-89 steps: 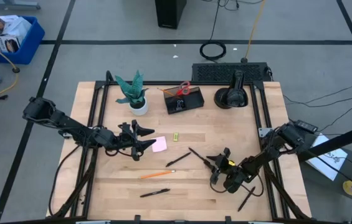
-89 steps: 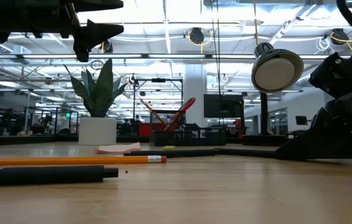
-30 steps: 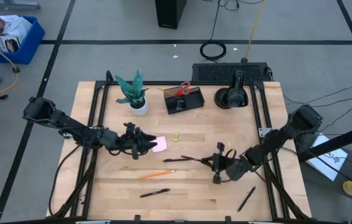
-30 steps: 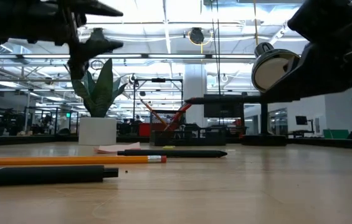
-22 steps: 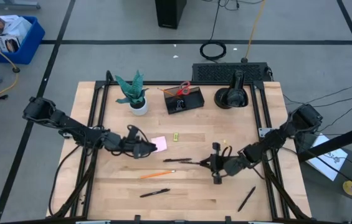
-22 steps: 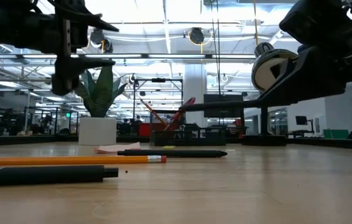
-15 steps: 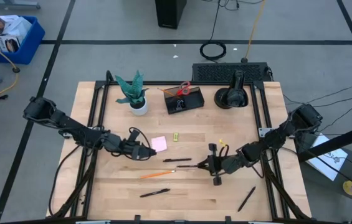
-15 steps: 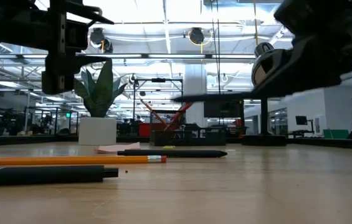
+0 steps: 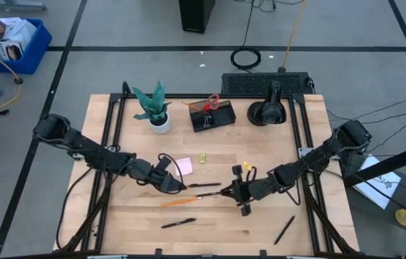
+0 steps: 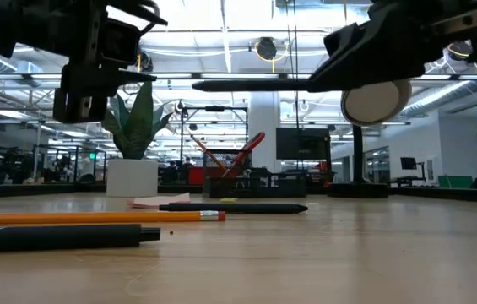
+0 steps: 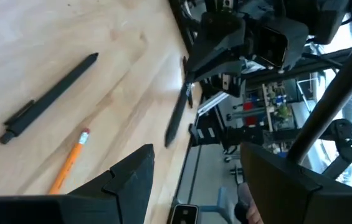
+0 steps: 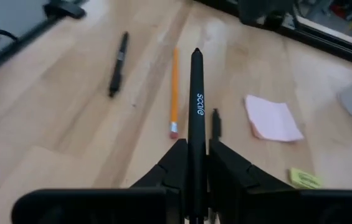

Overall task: Pick and place office supplies into organizer
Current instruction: Put the black pen into the black mesh desk organizer

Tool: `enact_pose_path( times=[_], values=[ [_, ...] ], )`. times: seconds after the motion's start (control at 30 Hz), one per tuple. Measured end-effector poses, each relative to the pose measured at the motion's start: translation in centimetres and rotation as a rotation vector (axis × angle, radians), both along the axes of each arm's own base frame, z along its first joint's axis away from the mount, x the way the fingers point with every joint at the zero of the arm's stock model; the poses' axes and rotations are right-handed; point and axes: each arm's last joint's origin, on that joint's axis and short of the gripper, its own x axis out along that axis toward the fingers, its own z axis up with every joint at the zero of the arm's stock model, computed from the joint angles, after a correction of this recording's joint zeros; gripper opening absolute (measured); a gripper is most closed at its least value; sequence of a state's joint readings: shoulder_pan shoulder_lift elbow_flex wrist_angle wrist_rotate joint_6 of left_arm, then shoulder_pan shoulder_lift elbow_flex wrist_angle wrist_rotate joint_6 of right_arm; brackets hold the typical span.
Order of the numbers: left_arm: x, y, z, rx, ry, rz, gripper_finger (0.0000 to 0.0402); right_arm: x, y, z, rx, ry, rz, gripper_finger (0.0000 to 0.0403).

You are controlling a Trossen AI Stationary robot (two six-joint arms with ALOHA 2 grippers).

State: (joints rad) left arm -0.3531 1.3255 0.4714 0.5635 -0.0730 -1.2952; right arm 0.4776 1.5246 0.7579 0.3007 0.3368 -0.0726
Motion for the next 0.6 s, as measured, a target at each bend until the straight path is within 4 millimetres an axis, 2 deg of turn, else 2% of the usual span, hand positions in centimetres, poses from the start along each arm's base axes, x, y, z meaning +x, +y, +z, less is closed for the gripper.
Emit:
enact_pose_path(
  times=[0.13,0.6],
  values=[
    [0.5,0.0,-0.7,0.006,0.085,0.009,0.0241,0.4,0.0,0.6,-0.006,-0.02,0.002,0.0038],
    [4.2,-1.4,-1.0,0.033,0.104,-0.052,0.0241,1.0,-0.6,1.1,-0.008,-0.031,0.008,0.0038]
  ],
)
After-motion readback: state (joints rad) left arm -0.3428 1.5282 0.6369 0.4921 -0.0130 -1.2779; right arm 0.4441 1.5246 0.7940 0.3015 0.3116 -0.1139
